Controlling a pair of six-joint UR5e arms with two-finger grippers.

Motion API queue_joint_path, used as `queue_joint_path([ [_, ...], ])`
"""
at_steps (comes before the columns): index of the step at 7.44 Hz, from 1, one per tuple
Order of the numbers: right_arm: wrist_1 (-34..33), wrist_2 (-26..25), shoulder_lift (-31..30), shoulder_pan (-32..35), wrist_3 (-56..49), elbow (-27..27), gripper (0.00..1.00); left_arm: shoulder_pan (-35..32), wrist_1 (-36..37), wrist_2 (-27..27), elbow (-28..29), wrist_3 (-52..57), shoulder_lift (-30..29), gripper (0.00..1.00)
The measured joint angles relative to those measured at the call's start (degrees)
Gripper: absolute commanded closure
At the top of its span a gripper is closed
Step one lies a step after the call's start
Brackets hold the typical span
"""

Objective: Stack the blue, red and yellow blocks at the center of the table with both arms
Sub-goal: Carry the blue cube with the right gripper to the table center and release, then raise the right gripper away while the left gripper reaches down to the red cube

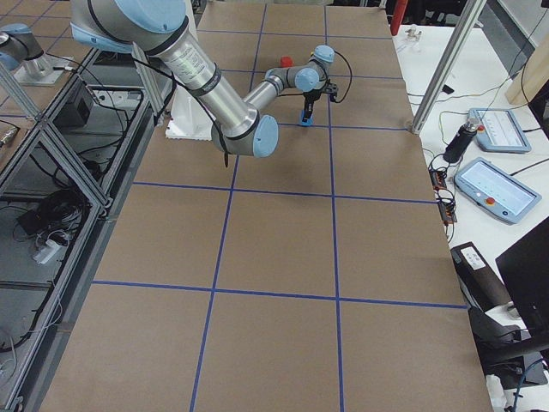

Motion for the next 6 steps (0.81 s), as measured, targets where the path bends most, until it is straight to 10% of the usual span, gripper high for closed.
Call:
queue_joint_path([
  [6,1.46,1.18,-6.28,6.44,0.93,9.04,0.0,7.2,0.38,0.23,0.51,-15.24,-6.06,0.0],
])
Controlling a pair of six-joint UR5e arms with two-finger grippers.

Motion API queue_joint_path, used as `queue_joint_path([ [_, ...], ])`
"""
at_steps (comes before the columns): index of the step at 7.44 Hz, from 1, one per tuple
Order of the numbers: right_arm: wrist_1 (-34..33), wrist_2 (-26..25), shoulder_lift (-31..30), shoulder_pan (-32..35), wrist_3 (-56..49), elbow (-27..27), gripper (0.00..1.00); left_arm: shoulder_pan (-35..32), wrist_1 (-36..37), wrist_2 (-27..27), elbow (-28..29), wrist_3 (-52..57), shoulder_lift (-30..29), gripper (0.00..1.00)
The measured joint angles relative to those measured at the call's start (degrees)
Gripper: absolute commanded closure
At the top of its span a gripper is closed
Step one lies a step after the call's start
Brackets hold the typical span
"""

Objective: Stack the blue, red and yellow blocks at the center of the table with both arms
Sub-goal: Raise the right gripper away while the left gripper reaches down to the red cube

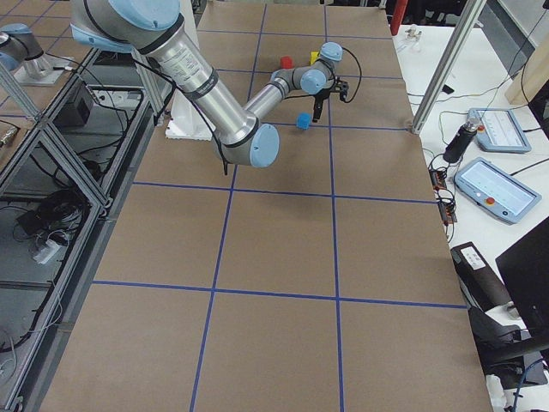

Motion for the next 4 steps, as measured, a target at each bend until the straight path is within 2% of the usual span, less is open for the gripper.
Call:
queue_joint_path([
  [2,-1.68,0.38,-5.19,5.05,-2.18,4.7,0.0,10.24,-4.03,3.4,-2.7,-23.15,-0.91,0.0],
  [4,-2.39,1.47,-11.75,9.74,-9.98,8.85,0.0,22.78,-12.57,13.47,-4.72,-41.9,2.54,0.0],
])
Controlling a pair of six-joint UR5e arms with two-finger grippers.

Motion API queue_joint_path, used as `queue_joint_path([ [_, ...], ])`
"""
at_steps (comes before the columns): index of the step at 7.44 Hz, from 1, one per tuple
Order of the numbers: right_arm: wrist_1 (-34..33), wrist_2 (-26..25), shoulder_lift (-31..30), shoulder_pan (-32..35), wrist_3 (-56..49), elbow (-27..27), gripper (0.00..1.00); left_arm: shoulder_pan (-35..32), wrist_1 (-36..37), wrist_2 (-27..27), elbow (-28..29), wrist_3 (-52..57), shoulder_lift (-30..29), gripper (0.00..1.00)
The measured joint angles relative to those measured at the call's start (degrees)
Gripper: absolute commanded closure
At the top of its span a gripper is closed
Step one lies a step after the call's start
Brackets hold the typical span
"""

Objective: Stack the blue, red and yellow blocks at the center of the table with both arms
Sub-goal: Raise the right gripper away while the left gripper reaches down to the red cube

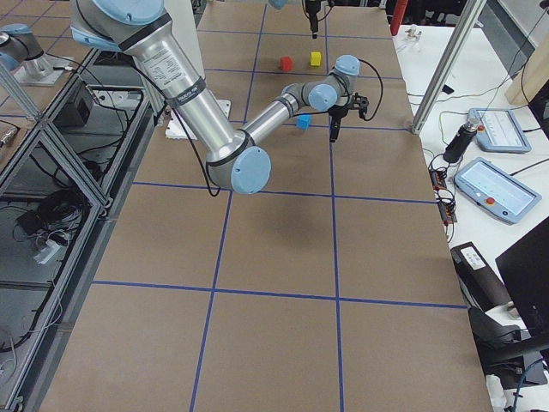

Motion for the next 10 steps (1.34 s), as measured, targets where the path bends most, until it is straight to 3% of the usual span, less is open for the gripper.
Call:
queue_joint_path([
  [2,-0.1,0.72,-3.71,2.88,-4.76,1.63,0.0,9.17,-7.18,6.74,-0.63,-11.14,4.2,0.0],
  [4,-0.11,0.85,-5.08,4.02,-6.38,2.1,0.0,15.27,-9.11,11.41,-0.82,-15.69,6.15,0.0],
  [9,-0.06,0.85,-5.85,4.31,-6.64,2.57,0.0,17.76,-9.36,12.54,-0.93,-16.26,8.04,0.01],
  [10,-0.01,0.81,-6.04,4.31,-6.64,2.57,0.0,18.28,-9.33,12.56,-0.69,-16.38,7.92,0.2],
])
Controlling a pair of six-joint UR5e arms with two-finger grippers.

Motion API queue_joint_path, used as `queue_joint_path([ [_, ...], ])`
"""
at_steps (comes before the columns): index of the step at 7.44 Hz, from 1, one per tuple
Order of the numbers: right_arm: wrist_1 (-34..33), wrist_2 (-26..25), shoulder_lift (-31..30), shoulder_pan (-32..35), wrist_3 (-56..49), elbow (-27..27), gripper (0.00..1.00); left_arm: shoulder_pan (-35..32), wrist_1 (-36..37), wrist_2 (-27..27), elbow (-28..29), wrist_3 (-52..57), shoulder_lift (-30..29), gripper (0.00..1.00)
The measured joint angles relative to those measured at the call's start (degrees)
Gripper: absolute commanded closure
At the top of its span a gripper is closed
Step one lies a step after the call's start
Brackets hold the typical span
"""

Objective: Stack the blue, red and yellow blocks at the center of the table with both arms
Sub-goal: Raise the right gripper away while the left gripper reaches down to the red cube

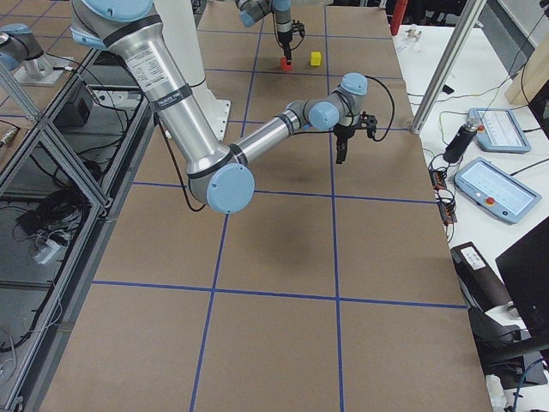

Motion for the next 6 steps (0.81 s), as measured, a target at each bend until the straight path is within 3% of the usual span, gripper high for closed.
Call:
queue_joint_path([
  [2,0.07,-0.03,-0.21,0.0,-0.02,0.01,0.0,0.49,0.12,-0.01,0.27,-0.11,-0.18,0.79],
  [3,0.12,-0.03,-0.31,0.0,-0.06,0.01,0.0,0.51,0.28,-0.02,0.34,-0.1,-0.17,1.0],
  [6,0.38,-0.03,-0.8,0.0,-0.23,0.03,0.0,0.27,3.07,-0.44,-1.68,0.46,-0.45,1.0],
])
